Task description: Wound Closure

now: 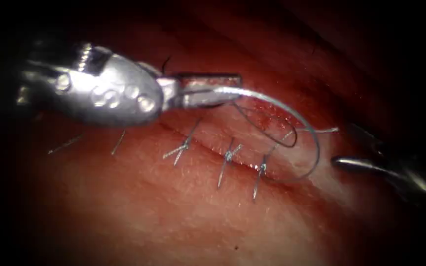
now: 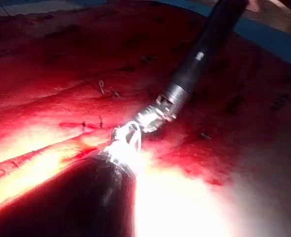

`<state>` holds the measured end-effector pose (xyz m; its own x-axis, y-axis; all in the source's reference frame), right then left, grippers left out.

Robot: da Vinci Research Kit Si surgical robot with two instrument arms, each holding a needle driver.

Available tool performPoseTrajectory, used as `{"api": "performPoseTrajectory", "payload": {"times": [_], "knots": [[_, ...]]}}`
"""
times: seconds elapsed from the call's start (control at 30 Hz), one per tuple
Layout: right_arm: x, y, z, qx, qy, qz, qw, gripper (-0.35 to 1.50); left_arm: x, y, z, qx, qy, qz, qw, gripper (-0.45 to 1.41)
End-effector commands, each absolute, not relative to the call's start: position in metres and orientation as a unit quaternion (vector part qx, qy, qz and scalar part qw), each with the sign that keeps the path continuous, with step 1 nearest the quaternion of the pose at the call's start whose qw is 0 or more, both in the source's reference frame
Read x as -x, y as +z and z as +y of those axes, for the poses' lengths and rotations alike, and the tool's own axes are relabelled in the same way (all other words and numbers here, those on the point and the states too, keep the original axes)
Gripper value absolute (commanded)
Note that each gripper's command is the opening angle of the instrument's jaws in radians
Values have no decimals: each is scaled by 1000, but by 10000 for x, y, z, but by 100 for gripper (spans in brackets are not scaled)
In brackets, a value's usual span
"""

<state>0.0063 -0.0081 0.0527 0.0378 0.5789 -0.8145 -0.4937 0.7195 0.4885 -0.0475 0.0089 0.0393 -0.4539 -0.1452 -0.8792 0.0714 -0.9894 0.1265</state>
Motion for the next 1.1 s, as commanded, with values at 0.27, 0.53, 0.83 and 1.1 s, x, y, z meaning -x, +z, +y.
{"api": "performPoseTrajectory", "payload": {"times": [0.27,0.53,0.83,1.1], "knots": [[-64,531,-77,-8,330,597,731,-35,493,432,108,-514,-855,-27,67,-45],[-13,536,-70,1,333,589,736,-23,479,451,121,-510,-858,-28,64,-45],[-36,550,-67,-11,320,603,731,-35,495,459,127,-505,-861,-31,57,-45],[-83,546,-65,-22,313,616,723,-35,514,479,130,-490,-869,-44,51,-45]]}}
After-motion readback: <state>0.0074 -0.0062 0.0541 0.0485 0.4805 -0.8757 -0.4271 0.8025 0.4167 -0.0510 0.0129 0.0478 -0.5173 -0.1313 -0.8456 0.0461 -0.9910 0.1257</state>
